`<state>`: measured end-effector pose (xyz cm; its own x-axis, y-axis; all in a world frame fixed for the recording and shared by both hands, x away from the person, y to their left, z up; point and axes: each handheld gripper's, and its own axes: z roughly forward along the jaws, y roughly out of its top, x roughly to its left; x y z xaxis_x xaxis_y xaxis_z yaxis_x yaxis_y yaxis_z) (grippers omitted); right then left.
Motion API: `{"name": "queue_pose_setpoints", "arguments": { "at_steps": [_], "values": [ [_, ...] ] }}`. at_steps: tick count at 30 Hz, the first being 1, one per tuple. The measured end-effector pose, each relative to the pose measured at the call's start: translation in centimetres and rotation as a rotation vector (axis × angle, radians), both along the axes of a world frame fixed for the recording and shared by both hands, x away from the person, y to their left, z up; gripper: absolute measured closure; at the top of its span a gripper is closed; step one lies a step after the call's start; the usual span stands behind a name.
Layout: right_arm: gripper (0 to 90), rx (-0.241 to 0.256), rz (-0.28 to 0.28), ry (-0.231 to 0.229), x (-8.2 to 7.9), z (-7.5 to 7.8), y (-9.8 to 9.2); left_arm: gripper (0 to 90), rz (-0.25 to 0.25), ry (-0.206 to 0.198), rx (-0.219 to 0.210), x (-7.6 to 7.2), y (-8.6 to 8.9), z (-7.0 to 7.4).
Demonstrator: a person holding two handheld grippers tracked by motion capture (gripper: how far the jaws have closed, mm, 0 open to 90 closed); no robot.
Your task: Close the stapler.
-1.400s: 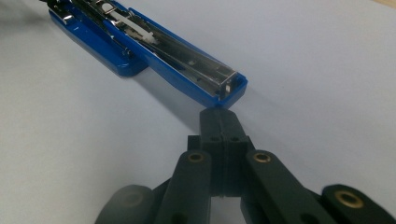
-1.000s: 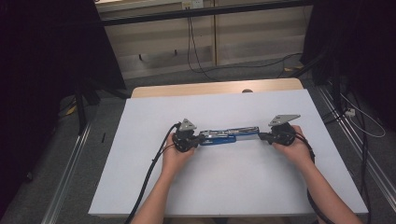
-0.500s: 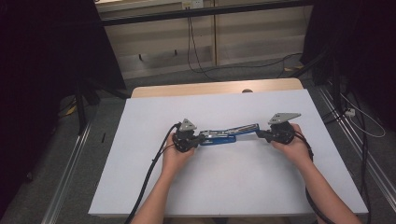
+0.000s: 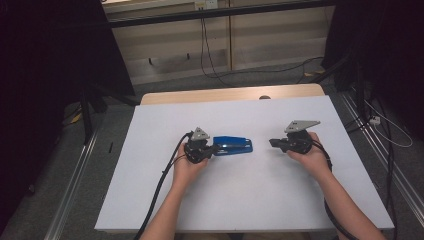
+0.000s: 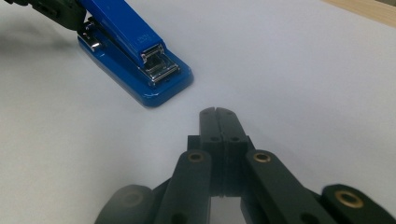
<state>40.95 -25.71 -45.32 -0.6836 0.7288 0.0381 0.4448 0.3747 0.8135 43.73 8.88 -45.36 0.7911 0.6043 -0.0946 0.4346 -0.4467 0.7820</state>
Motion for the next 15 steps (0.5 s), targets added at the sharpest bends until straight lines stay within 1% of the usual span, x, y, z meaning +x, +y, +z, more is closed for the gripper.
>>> {"name": "queue_pose_setpoints", "arguments": {
  "at_steps": [5,6,8,9,10,11,12,13,14,15],
  "values": [
    [90.0,0.014,0.002,0.006,-0.04,-0.15,-0.06,90.0,-0.007,0.012,-0.017,0.02,0.09,-0.05],
    [88.9,0.021,-0.001,0.006,-0.06,-0.17,-0.1,90.0,-0.008,0.02,-0.024,0.0,0.09,-0.06],
    [86.8,0.036,0.0,0.012,-0.14,-0.2,-0.13,90.0,-0.014,0.023,-0.025,-0.05,0.12,-0.07],
    [84.9,0.035,0.0,0.01,-0.2,-0.2,-0.12,89.7,-0.018,0.028,-0.028,-0.09,0.13,-0.08],
    [82.6,0.037,-0.001,0.008,-0.28,-0.18,-0.11,88.3,-0.025,0.03,-0.022,-0.09,0.15,-0.05],
    [80.8,0.037,-0.004,0.003,-0.39,-0.14,-0.09,87.2,-0.02,0.034,-0.025,-0.17,0.14,-0.01],
    [78.0,0.039,-0.006,0.0,-0.51,-0.1,-0.07,85.1,-0.02,0.038,-0.032,-0.21,0.19,0.09],
    [75.9,0.037,-0.008,-0.003,-0.63,-0.07,-0.1,83.4,-0.022,0.047,-0.051,-0.27,0.25,0.17],
    [74.3,0.04,-0.007,-0.003,-0.74,-0.07,-0.15,81.9,-0.032,0.052,-0.049,-0.34,0.35,0.35],
    [72.3,0.046,-0.004,-0.004,-0.87,-0.06,-0.24,79.2,-0.03,0.053,-0.059,-0.5,0.3,0.46]
  ]
}}
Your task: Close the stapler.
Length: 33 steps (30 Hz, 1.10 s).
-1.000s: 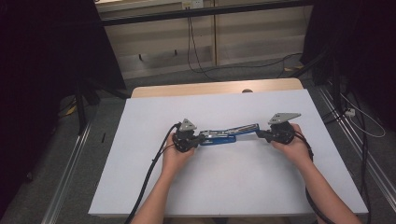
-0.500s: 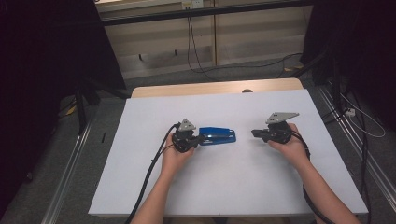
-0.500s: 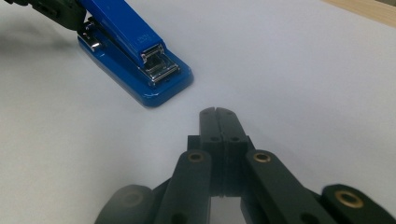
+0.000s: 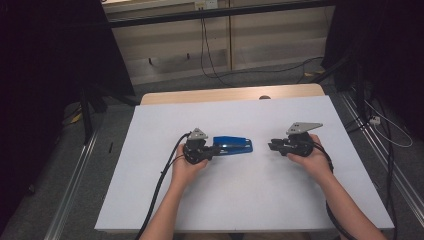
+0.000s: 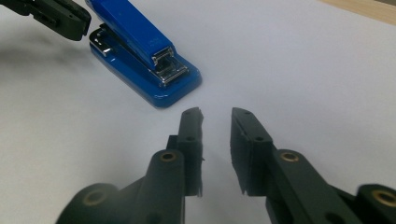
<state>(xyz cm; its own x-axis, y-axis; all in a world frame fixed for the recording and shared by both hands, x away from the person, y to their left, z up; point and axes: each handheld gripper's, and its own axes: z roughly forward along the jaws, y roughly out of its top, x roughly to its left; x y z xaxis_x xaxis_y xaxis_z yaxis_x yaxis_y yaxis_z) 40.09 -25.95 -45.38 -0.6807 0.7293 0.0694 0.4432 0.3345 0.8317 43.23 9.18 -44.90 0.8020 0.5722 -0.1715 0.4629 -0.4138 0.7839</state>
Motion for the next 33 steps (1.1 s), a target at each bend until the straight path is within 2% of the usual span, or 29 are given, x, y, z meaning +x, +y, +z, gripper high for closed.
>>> {"name": "queue_pose_setpoints", "arguments": {
  "at_steps": [1,5,11,13,14,20,23,26,33],
  "values": [
    [69.8,0.008,-0.004,0.002,-0.1,0.0,-0.1,75.7,-0.003,-0.008,0.007,-0.1,0.1,0.2],
    [60.5,0.045,-0.024,0.004,-0.8,0.2,-0.7,68.3,0.008,-0.001,-0.014,-0.6,0.6,0.9],
    [46.5,0.068,-0.051,-0.028,-2.2,1.3,-0.8,55.5,0.028,-0.009,-0.053,-1.5,2.4,2.0],
    [41.2,0.064,-0.057,-0.038,-2.6,1.4,-0.6,51.1,0.025,-0.02,-0.044,-1.8,3.0,2.3],
    [39.0,0.06,-0.061,-0.04,-2.8,1.4,-0.6,50.3,0.034,-0.019,-0.055,-2.0,3.2,2.4],
    [31.1,0.056,-0.072,-0.047,-4.3,1.4,-0.7,38.1,0.045,-0.053,-0.028,-2.9,4.7,2.9],
    [27.1,0.05,-0.078,-0.052,-5.1,1.4,-0.8,34.6,0.061,-0.045,0.001,-3.2,5.4,3.0],
    [24.8,0.045,-0.078,-0.059,-5.7,1.4,-1.0,30.7,0.076,-0.041,-0.028,-3.4,5.9,3.1],
    [22.1,0.039,-0.091,-0.063,-7.2,1.1,-1.7,22.4,0.095,-0.063,-0.023,-3.9,7.0,3.2]
  ]
}}
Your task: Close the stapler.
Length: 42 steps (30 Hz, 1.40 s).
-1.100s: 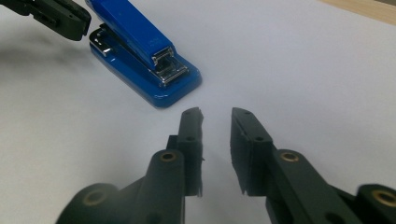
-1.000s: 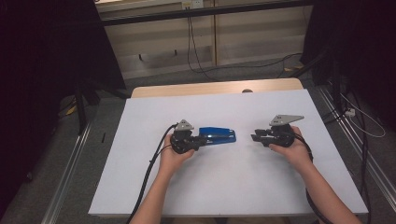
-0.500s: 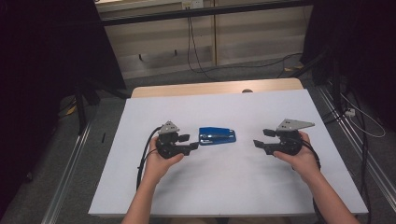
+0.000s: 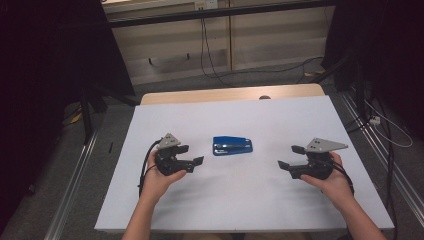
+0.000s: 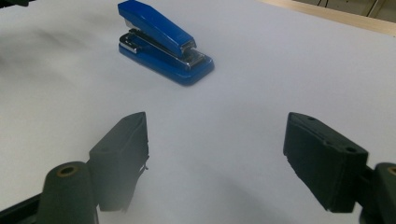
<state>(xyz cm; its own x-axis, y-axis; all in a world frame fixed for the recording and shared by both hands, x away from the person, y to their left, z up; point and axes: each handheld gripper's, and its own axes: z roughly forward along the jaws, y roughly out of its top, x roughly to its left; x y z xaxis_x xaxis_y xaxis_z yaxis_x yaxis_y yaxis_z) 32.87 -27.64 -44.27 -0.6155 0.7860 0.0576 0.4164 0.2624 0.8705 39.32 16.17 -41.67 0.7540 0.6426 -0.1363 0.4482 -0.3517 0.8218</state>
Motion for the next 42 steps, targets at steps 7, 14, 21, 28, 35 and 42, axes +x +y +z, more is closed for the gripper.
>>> {"name": "queue_pose_setpoints", "arguments": {
  "at_steps": [7,14,21,28,35,42],
  "values": [
    [20.0,0.019,-0.022,0.001,-1.4,-0.3,-0.7,15.4,0.024,-0.01,0.008,-0.4,1.2,-0.1],
    [19.4,0.01,-0.016,-0.006,-2.4,-0.3,-0.6,14.0,0.041,-0.019,0.017,-1.1,2.6,-0.1],
    [18.7,0.002,0.002,-0.004,-3.1,-0.3,-0.4,13.9,0.056,-0.034,0.032,-2.1,4.3,-0.4],
    [18.3,-0.005,0.001,0.005,-3.6,-0.6,-0.8,12.9,0.073,-0.032,0.025,-2.6,5.4,-0.5],
    [18.2,-0.018,-0.002,0.001,-3.9,-0.6,-1.0,11.4,0.092,-0.031,0.04,-3.1,6.4,-0.7],
    [18.1,-0.013,-0.001,0.007,-4.0,-0.7,-1.1,10.4,0.094,-0.034,0.042,-3.6,7.2,-0.8]
  ]
}}
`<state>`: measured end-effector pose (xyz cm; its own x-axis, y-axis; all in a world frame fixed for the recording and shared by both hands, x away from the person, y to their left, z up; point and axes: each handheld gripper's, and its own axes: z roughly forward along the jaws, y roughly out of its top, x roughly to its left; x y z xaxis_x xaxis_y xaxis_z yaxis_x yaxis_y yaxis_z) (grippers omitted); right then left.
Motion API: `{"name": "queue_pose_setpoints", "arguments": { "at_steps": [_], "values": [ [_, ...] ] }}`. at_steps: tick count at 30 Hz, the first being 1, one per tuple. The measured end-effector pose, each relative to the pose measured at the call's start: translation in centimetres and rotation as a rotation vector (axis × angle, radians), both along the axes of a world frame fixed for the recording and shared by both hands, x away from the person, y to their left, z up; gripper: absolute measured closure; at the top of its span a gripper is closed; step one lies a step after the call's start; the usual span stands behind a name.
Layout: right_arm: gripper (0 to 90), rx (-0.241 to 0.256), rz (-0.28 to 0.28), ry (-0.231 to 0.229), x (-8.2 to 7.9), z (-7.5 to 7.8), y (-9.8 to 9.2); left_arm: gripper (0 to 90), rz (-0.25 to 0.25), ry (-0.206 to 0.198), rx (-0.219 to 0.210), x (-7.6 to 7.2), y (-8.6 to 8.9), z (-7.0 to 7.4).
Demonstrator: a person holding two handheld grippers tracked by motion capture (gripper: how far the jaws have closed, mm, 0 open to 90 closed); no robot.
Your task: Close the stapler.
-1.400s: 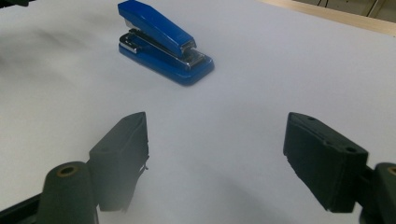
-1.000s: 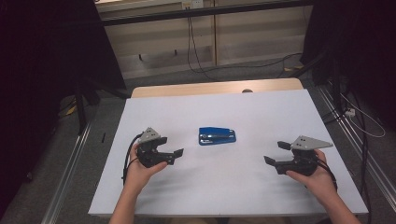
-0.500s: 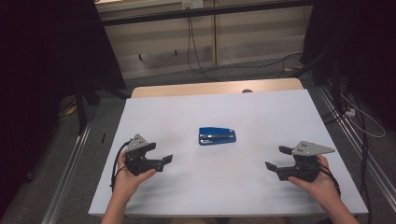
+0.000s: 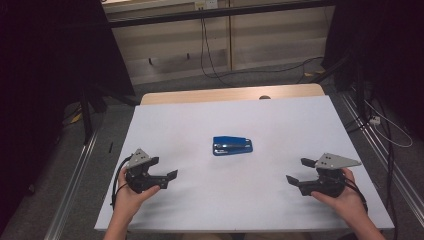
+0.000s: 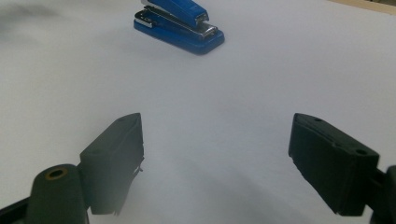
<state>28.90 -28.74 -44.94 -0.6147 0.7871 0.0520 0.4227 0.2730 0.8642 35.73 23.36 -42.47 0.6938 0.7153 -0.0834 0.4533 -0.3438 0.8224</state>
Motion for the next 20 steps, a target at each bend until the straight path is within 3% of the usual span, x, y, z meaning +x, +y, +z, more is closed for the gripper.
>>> {"name": "queue_pose_setpoints", "arguments": {
  "at_steps": [9,13,20],
  "values": [
    [18.0,-0.001,0.002,-0.009,-0.1,0.1,0.0,9.4,0.006,-0.005,0.005,-0.3,1.0,-0.3],
    [18.0,0.0,0.007,-0.006,0.1,0.0,0.0,9.1,0.013,-0.005,-0.014,-0.2,1.1,-0.4],
    [18.0,0.001,0.01,-0.005,0.2,-0.1,0.1,8.9,0.004,0.01,0.005,0.0,1.0,-0.7]
  ]
}}
